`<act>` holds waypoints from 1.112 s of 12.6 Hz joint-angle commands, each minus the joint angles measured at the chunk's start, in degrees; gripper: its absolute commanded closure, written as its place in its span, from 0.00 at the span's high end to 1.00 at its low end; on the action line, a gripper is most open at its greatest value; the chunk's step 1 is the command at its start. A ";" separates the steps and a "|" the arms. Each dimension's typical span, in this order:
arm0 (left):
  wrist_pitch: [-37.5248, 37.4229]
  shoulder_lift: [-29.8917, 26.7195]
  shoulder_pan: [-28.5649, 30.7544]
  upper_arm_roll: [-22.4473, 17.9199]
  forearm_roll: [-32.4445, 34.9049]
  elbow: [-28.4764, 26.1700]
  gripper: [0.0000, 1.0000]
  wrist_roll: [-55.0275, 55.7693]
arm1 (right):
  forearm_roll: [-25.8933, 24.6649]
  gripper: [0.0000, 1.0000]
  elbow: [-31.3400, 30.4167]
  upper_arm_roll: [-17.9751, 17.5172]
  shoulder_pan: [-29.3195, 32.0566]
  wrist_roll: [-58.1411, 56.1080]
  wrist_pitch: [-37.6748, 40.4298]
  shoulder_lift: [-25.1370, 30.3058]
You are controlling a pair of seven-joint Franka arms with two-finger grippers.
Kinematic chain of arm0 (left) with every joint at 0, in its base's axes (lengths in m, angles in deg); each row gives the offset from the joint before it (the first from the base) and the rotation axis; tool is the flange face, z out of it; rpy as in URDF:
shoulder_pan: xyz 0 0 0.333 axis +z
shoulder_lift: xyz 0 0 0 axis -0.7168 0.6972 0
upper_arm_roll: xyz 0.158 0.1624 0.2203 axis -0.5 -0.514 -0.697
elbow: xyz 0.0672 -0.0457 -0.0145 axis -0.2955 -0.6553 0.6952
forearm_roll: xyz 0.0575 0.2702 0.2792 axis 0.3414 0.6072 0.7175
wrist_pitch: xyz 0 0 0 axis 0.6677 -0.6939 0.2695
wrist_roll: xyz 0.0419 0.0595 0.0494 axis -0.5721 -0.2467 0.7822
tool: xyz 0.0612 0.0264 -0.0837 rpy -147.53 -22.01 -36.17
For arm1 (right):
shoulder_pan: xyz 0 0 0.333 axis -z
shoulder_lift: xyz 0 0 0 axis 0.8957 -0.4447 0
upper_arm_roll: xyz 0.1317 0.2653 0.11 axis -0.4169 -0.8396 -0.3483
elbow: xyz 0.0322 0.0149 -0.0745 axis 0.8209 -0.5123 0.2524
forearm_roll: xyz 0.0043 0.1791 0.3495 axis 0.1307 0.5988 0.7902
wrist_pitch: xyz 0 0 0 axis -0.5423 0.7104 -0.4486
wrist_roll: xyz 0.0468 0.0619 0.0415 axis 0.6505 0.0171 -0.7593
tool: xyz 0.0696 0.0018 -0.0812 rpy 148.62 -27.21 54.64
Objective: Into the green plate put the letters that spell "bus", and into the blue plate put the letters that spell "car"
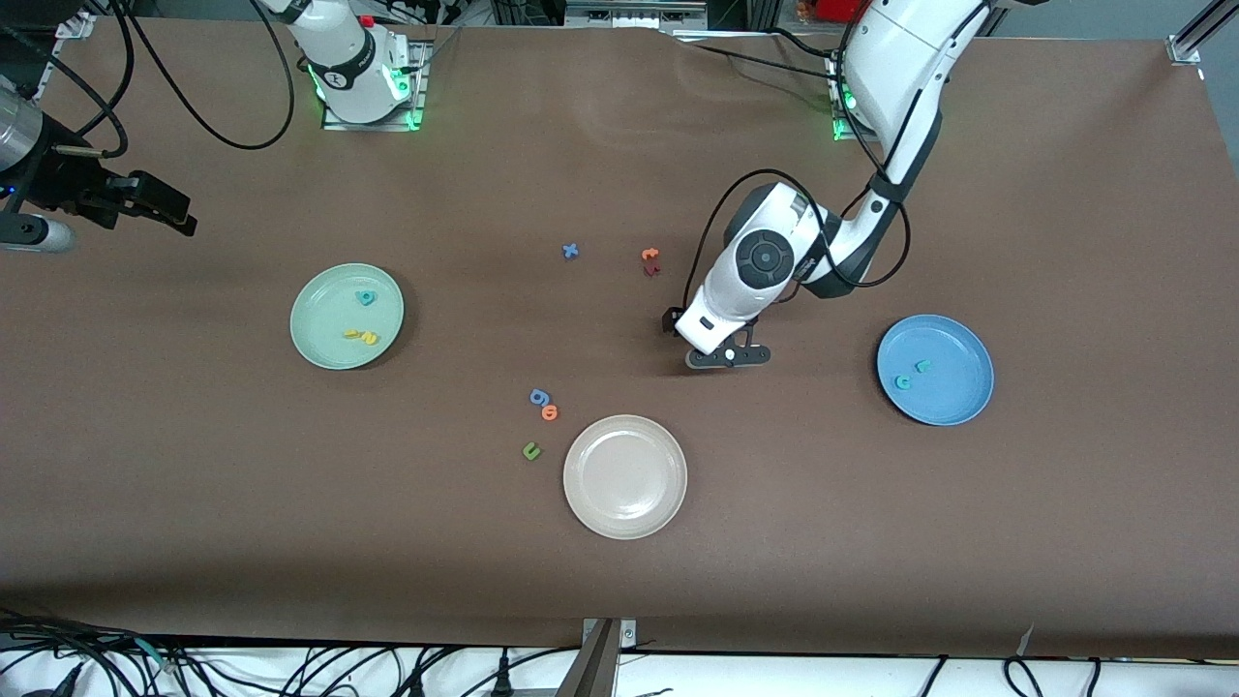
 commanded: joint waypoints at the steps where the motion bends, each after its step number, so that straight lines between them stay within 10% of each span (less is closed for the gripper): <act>1: 1.13 2.02 -1.39 -0.29 1.76 1.39 0.85 3.13 | -1.06 1.00 0.74 -0.34 0.15 -0.32 0.33 0.10; 10: 1.13 3.17 -1.83 -0.03 11.26 1.39 0.61 10.00 | -2.29 1.00 0.83 -1.22 -0.02 -0.32 0.33 0.10; 14: 1.13 2.99 -1.66 -0.03 11.18 1.48 0.18 9.91 | -2.20 1.00 0.83 -1.22 -0.02 -0.23 0.33 0.10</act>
